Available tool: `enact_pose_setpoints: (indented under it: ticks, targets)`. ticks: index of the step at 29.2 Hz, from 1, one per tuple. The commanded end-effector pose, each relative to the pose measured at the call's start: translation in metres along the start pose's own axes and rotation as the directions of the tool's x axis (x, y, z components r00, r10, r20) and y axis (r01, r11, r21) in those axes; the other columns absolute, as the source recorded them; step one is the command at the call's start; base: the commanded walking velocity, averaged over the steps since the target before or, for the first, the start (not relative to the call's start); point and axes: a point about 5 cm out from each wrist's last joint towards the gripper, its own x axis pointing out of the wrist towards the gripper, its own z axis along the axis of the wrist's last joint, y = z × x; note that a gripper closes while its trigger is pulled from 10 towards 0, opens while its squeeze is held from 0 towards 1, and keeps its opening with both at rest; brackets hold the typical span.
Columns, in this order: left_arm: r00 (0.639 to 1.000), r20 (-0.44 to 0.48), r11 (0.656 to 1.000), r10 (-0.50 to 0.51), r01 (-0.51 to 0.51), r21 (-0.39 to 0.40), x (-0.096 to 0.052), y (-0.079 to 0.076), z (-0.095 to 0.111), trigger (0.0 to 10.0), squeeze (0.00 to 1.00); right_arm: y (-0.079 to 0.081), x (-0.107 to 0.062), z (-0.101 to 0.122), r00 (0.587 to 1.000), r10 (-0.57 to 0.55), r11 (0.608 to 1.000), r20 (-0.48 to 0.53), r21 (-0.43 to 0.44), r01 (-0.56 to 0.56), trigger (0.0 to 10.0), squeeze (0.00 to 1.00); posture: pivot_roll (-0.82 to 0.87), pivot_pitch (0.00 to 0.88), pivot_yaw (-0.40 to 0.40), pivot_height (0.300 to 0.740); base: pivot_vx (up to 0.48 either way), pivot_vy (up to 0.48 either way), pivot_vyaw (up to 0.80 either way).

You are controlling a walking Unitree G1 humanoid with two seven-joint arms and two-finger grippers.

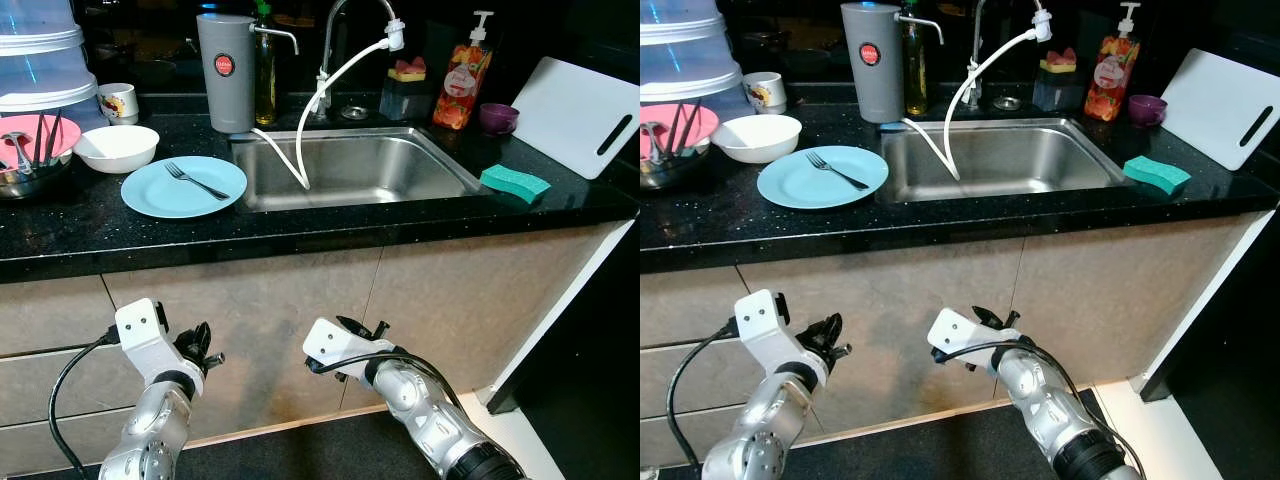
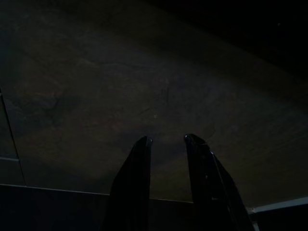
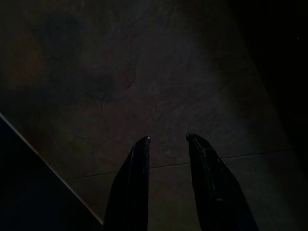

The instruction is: Kitchen organization

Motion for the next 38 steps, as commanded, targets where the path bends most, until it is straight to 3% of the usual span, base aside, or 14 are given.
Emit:
enact_pose_setpoints:
  ticks: [1, 38]
  targets:
    - [1.0, -0.013, 1.0, 0.0, 0.0, -0.012, -0.0005, -0.0012, -0.003, 10.0, 0.0, -0.0004, -0.0014, -0.0028, 1.0, 0.0, 1.0, -0.01, 0.008, 0.0, 10.0, 0.0, -0.13, 0.021, -0.025, 0.74, 0.0, 0.0, 0.0]
    - [1.0, -0.015, 1.0, -0.002, 0.002, 0.0, -0.0008, -0.0004, -0.0021, 10.0, 0.0, 0.0004, -0.0008, -0.0018, 1.0, 0.001, 1.0, -0.01, 0.008, -0.001, 10.0, 0.0, -0.13, 0.026, -0.018, 0.74, 0.0, 0.0, 0.0]
